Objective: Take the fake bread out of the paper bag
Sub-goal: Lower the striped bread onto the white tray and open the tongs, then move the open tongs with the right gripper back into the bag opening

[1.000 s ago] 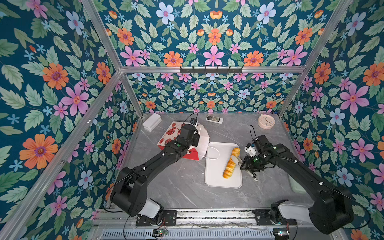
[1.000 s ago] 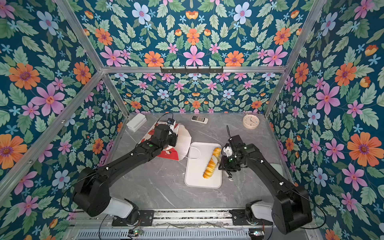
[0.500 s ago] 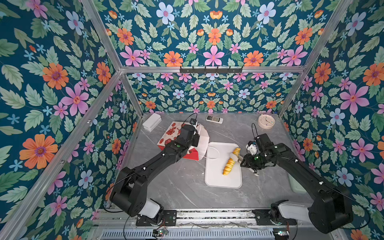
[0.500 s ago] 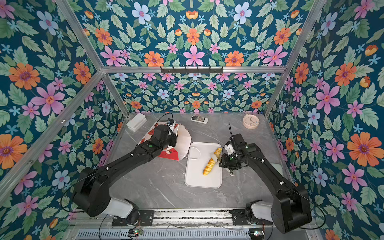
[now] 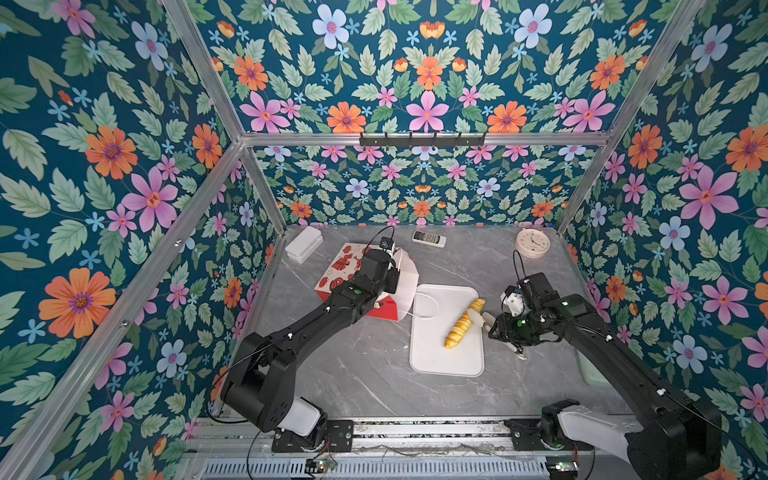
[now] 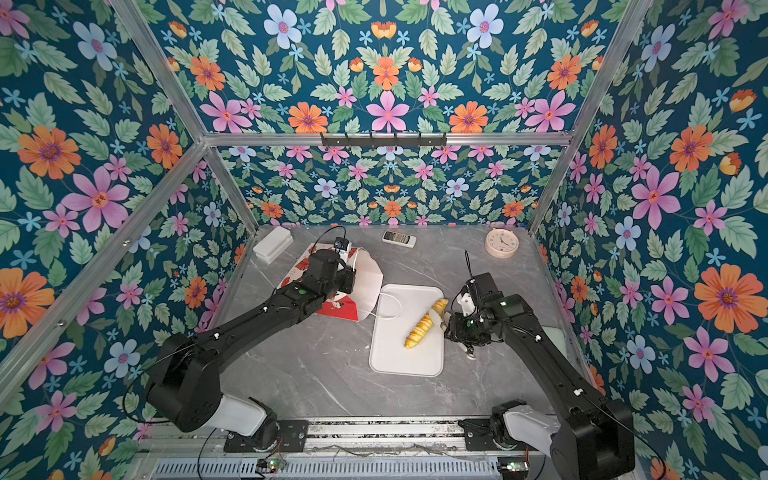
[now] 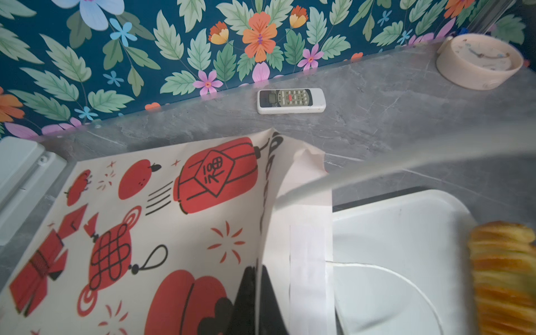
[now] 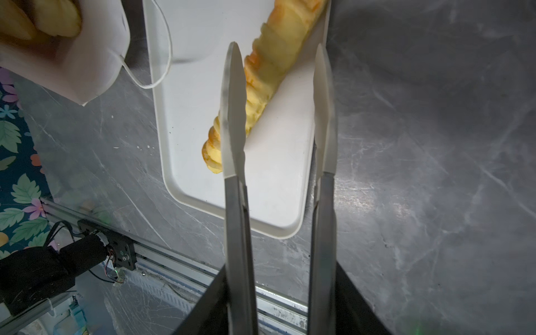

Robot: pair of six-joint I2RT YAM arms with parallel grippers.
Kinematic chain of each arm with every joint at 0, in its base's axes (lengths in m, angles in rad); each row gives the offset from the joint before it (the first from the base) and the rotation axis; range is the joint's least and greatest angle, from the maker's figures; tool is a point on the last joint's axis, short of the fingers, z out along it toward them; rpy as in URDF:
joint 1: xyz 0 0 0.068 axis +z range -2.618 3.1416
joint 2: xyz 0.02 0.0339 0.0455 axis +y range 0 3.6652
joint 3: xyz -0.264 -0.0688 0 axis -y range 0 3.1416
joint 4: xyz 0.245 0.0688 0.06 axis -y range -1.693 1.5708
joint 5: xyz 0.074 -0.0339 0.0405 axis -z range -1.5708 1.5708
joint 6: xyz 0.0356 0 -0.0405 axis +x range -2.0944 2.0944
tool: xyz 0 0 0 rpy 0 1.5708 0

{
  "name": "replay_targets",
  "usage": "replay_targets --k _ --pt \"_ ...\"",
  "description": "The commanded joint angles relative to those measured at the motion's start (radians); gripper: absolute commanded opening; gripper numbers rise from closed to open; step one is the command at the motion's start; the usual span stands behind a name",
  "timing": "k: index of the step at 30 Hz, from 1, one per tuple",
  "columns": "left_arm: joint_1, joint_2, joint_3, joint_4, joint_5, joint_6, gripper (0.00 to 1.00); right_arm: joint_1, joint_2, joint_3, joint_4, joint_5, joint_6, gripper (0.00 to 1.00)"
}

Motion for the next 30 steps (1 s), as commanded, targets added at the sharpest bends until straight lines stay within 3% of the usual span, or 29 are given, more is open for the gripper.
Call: replay_targets --k 1,7,17,30 --pt "0.001 -0.002 0.001 0.029 0.004 -0.004 0.0 0.001 -0.025 0.033 -0.018 0.001 0.02 0.49" --pt "0.001 -0.011 -0.005 0.032 0.003 -0.007 0.0 0.001 -0.012 0.016 0.031 -0.068 0.043 0.49" --pt "0.001 -0.012 -0.009 0.031 0.011 -0.009 0.0 0.0 -0.034 -0.076 0.066 -0.007 0.08 0.48" --pt "0.001 -0.028 -0.018 0.032 0.013 -0.01 0.0 0.0 0.116 -0.054 0.207 -0.057 0.04 0.48"
